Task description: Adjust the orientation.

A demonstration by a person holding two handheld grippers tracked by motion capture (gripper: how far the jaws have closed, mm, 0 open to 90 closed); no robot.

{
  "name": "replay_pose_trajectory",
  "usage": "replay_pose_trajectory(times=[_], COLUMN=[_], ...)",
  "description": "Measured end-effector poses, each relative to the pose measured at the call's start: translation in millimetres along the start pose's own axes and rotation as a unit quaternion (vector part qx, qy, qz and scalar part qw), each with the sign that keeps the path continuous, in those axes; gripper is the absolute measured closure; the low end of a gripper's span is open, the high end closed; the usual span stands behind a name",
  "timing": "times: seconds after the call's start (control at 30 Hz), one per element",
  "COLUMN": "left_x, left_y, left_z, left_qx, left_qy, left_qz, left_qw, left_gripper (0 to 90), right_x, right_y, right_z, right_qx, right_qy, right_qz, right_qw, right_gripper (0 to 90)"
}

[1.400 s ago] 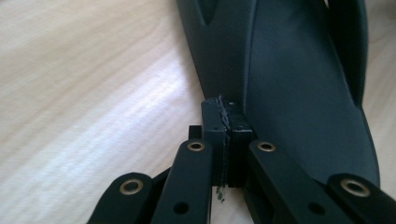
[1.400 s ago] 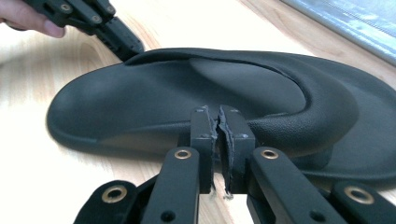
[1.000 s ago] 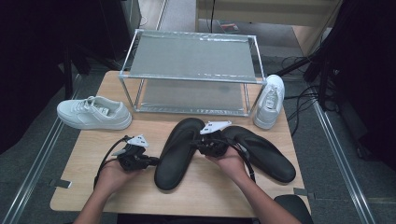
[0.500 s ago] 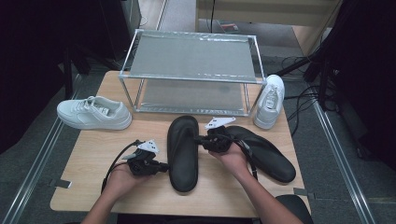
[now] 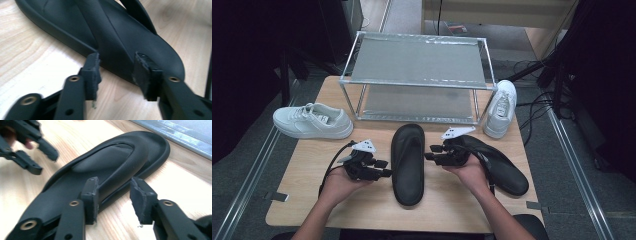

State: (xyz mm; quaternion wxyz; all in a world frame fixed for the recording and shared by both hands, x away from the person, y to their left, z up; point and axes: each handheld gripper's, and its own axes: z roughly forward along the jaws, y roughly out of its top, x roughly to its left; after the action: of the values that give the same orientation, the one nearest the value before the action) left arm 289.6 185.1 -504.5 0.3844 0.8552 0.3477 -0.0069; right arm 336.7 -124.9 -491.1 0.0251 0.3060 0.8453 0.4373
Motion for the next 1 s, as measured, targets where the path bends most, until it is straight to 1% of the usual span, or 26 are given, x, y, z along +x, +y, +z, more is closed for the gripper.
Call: replay_pose_trajectory(times=[0.07,0.13,0.2,0.27,0.33,0.37,0.43,0.47,0.53,0.6,0.7,0.73,0.8,0.9,1.0], left_x=[0.7,1.8,3.6,5.4,7.0,7.3,8.4,8.8,9.6,10.4,10.5,10.3,11.1,11.8,12.8], left_y=[2.4,5.3,7.3,10.5,13.6,14.9,17.6,18.5,19.7,22.8,25.1,25.5,27.0,29.0,30.8], left_z=[-0.2,0.0,0.6,1.5,1.7,2.3,3.7,4.2,5.5,6.8,7.6,8.0,8.4,9.6,10.5], left_qx=[-0.005,-0.008,-0.013,-0.01,-0.012,-0.014,-0.01,-0.008,-0.014,-0.007,-0.009,-0.009,-0.008,-0.011,-0.009], left_qy=[0.003,-0.001,0.0,-0.002,-0.003,-0.005,-0.006,-0.006,-0.007,-0.006,-0.007,-0.006,-0.005,-0.003,-0.004], left_qz=[0.003,0.003,0.003,0.001,0.004,0.003,0.004,0.006,0.007,0.007,0.009,0.008,0.013,0.012,0.013], left_qw=[1.0,1.0,0.9999,0.9999,0.9999,0.9999,0.9999,0.9999,0.9999,0.9999,0.9999,0.9999,0.9999,0.9999,0.9999], left_gripper=[49.5,46.7,45.6,45.0,44.4,44.2,43.5,43.5,43.5,43.4,43.2,43.2,43.2,43.1,43.1], right_x=[-1.9,-3.8,-5.2,-5.7,-6.0,-5.8,-5.4,-5.4,-4.9,-4.3,-4.4,-4.8,-5.8,-8.0,-9.8], right_y=[-2.9,-5.9,-9.1,-11.8,-14.6,-16.0,-19.7,-19.7,-21.7,-23.6,-25.9,-26.9,-28.7,-31.9,-35.1], right_z=[-5.2,-9.4,-13.7,-17.0,-20.4,-22.2,-27.4,-27.4,-31.0,-34.6,-39.5,-42.0,-46.3,-53.0,-58.6], right_qx=[-0.007,-0.007,-0.007,-0.01,-0.014,-0.015,-0.016,-0.016,-0.018,-0.02,-0.023,-0.025,-0.028,-0.03,-0.032], right_qy=[0.007,0.005,0.006,0.002,-0.002,-0.003,-0.009,-0.009,-0.01,-0.012,-0.015,-0.018,-0.021,-0.026,-0.031], right_qz=[0.009,0.016,0.016,0.012,0.01,0.01,0.004,0.004,0.006,0.005,0.004,0.004,0.006,0.01,0.011], right_qw=[0.9999,0.9998,0.9998,0.9999,0.9999,0.9998,0.9998,0.9998,0.9998,0.9997,0.9996,0.9995,0.9994,0.9992,0.9989], right_gripper=[54.8,53.8,53.8,53.6,53.3,53.1,52.6,52.6,52.6,52.5,52.0,51.9,51.4,51.4,51.3])
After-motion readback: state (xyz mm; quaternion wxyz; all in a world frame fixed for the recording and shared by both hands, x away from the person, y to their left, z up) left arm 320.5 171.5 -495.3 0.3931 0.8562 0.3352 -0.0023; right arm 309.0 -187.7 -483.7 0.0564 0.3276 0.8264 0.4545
